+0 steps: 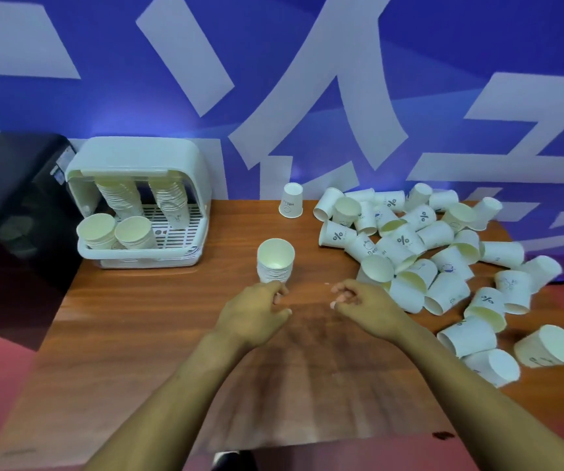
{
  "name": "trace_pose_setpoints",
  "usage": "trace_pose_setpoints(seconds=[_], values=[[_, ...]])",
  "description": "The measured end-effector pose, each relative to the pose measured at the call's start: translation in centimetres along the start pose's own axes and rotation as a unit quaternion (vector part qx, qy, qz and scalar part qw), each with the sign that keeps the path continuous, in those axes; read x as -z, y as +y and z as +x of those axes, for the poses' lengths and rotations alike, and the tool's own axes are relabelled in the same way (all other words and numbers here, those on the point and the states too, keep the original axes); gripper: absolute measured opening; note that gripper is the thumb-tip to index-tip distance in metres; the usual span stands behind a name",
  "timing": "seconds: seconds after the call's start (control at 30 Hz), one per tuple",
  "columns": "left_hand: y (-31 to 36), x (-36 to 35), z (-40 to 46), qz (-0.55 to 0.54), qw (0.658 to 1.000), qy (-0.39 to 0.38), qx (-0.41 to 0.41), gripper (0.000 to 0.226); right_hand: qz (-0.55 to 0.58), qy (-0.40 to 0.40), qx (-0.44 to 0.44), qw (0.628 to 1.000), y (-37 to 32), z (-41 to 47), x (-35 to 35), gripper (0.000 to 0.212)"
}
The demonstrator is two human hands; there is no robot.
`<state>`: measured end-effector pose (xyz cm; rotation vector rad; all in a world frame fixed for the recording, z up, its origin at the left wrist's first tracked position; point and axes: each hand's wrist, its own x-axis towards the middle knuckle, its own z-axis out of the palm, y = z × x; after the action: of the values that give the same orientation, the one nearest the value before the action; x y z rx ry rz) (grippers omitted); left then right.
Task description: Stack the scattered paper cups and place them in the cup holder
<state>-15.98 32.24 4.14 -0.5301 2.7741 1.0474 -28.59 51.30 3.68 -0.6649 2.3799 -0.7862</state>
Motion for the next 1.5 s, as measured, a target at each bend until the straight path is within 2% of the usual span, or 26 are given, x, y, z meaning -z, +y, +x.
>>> trace_pose_setpoints(seconds=[0.17, 0.37, 0.5, 0.63, 0.87, 1.03, 1.17, 1.33, 1.5], values=[[0.8, -0.6, 3.0, -0.011, 0.999, -0.022, -0.036, 0.029, 0.029, 0.014, -0.010, 0.999, 1.4, 1.1, 1.0, 0.025], [4.5, -3.5, 7.8, -0.065, 0.994, -0.035, -0.079, 0.030, -0.046, 0.040, -0.067, 0.996, 6.1, 1.3, 4.7, 0.023], [7.9, -5.7, 10.6, -0.005, 0.993, -0.071, -0.097, 0.042, -0.082, 0.049, -0.102, 0.990, 9.7, 2.5, 6.6, 0.032], [10.0, -7.5, 14.0, 0.043, 0.992, -0.070, -0.092, 0.056, -0.123, 0.037, -0.084, 0.988, 12.5, 4.8, 7.8, 0.048], [12.7, -12.2, 17.9, 0.108, 0.994, -0.036, -0.001, 0.086, -0.245, -0.001, 0.018, 0.969, 16.9, 7.0, 8.2, 0.064], [14.0, -15.6, 19.1, 0.137, 0.985, -0.072, 0.070, 0.082, -0.239, -0.033, 0.059, 0.969, 18.3, 8.0, 7.6, 0.068], [14.1, -16.8, 19.2, 0.125, 0.984, -0.060, 0.109, 0.073, -0.225, -0.049, 0.068, 0.971, 19.0, 8.2, 7.3, 0.067], [14.0, -16.3, 19.3, 0.094, 0.989, -0.043, 0.110, 0.068, -0.212, -0.063, 0.056, 0.974, 19.1, 8.6, 7.4, 0.070], [13.1, -14.1, 18.1, 0.059, 0.992, -0.031, 0.109, 0.078, -0.190, -0.049, 0.050, 0.979, 18.4, 8.1, 7.6, 0.078]])
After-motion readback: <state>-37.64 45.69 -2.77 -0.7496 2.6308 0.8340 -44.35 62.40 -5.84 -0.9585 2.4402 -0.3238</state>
